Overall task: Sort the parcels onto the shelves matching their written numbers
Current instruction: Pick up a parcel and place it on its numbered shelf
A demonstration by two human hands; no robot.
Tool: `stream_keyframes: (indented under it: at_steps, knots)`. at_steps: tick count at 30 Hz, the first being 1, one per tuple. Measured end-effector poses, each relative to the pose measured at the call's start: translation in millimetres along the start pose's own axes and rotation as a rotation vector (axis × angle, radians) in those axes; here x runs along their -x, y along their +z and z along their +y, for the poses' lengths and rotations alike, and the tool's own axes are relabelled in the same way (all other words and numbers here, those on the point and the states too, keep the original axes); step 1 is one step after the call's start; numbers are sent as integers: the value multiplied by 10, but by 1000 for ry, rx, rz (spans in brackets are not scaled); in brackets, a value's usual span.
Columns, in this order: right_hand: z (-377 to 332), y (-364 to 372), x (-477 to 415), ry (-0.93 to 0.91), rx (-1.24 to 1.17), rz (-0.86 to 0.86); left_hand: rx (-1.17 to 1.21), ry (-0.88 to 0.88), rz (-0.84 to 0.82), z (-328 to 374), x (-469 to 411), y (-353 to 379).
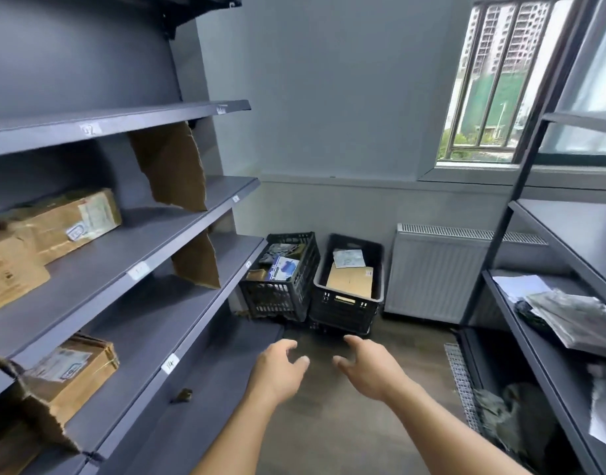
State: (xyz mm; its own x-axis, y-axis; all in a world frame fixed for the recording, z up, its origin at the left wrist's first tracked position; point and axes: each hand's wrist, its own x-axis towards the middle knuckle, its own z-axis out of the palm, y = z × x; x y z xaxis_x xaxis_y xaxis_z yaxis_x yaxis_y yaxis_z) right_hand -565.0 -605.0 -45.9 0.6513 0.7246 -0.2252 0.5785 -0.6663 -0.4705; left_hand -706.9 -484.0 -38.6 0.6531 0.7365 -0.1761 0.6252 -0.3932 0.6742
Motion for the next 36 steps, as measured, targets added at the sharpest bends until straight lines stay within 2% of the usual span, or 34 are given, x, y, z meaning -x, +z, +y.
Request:
stream_keyframes:
  at_steps: [6,14,25,36]
  knots:
    - [6,-363,-940,48,-48,41,-1,27,-13,300,-1083,-22]
    - [267,-465,-1925,92,-95,-25,-82,30,-88,533,-2009,212]
    - [747,-942,-3763,-17,10,-180,-85,-138,-32,1080,-3569,624]
    - [583,-1080,-5189,-170,132,-323,-43,-285,1,1114,-4701,683]
